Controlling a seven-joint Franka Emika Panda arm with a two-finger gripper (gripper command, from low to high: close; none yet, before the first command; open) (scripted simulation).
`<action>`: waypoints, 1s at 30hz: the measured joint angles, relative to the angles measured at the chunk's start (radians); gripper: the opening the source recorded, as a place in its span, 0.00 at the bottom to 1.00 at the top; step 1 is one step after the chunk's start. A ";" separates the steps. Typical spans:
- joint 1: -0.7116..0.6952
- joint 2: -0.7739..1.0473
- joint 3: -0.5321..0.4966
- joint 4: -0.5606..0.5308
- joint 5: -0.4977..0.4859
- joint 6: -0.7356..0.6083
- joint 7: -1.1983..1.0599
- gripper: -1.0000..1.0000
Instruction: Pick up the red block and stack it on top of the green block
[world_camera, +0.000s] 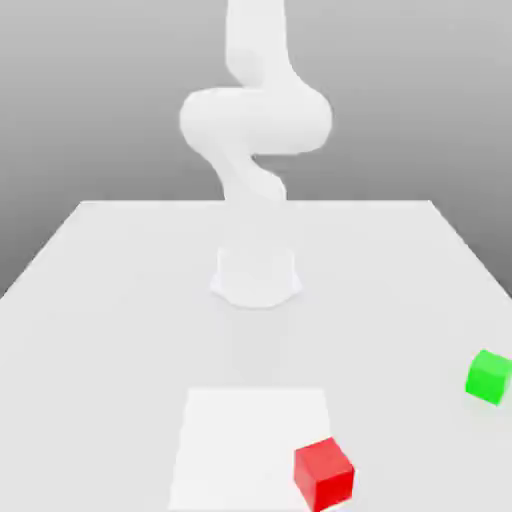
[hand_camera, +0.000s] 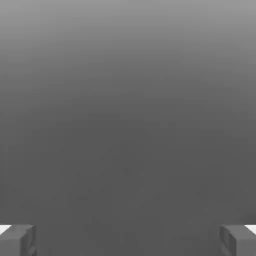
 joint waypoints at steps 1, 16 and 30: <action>0.007 0.039 -0.001 -0.007 0.001 0.015 -0.011 0.50; 0.085 0.586 0.011 -0.099 0.016 0.222 -0.164 0.50; 0.124 1.086 0.021 -0.129 -0.025 0.488 -0.221 0.00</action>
